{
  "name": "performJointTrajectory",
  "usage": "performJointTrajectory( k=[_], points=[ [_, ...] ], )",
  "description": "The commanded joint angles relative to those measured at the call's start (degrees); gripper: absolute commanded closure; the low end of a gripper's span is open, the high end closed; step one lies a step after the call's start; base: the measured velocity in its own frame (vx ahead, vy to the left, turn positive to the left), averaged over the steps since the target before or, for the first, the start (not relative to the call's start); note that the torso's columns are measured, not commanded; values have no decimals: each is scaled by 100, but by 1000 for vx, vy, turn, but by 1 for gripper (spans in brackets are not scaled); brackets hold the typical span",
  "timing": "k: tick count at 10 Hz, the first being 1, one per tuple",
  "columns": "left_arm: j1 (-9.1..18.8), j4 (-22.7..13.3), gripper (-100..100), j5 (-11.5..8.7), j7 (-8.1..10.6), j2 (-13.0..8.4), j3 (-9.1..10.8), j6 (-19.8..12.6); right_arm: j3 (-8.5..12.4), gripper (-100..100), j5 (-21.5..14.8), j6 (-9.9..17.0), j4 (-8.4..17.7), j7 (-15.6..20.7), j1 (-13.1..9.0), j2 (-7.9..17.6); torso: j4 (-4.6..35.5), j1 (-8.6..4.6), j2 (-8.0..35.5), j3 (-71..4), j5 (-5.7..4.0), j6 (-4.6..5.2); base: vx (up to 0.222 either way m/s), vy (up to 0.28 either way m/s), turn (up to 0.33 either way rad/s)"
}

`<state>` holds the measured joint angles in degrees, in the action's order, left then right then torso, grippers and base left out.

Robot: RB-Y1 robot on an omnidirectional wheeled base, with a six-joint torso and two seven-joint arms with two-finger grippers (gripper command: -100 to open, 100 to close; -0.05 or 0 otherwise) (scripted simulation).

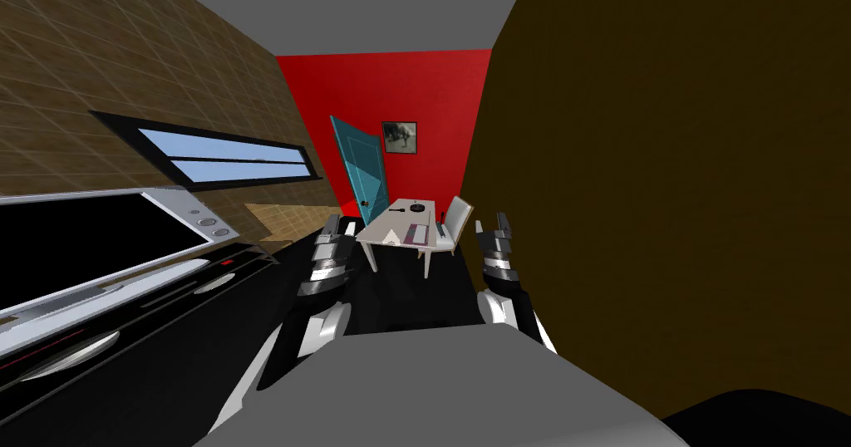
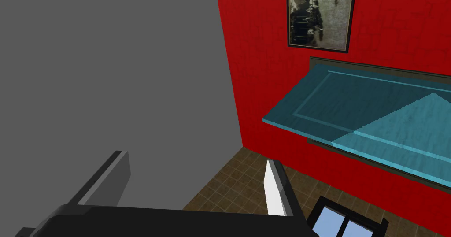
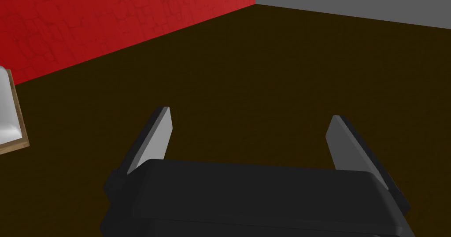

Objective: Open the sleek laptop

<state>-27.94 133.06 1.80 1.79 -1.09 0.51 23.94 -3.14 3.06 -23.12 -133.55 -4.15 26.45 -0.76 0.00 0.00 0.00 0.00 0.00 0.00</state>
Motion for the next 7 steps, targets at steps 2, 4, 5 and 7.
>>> performJointTrajectory(
  k=[2, 4, 5, 7],
  points=[
    [0, 0, 0, 0, 0, 0, 0, 0, 0, 0, 0, 0, 0, 0, 0, 0, 600, 0, 597, -1200, 0, 0, 0, 0, 0],
    [0, 1, 0, 0, 0, 0, 0, 0, 0, 0, 0, 0, -1, 0, 0, 0, 1424, 0, 1422, -2850, 0, 0, 0, 0, 0],
    [0, 1, 0, 0, 0, 0, 0, 0, 0, 0, 0, 0, -1, 0, 0, 0, 1846, 0, 1845, -3692, 0, 0, 0, 0, 0],
    [0, 1, 0, 0, 0, 0, 0, 0, 0, 0, 0, -1, -2, 0, 0, 0, 2691, 0, 2692, -5381, 0, 0, 0, 0, 0]
  ],
)
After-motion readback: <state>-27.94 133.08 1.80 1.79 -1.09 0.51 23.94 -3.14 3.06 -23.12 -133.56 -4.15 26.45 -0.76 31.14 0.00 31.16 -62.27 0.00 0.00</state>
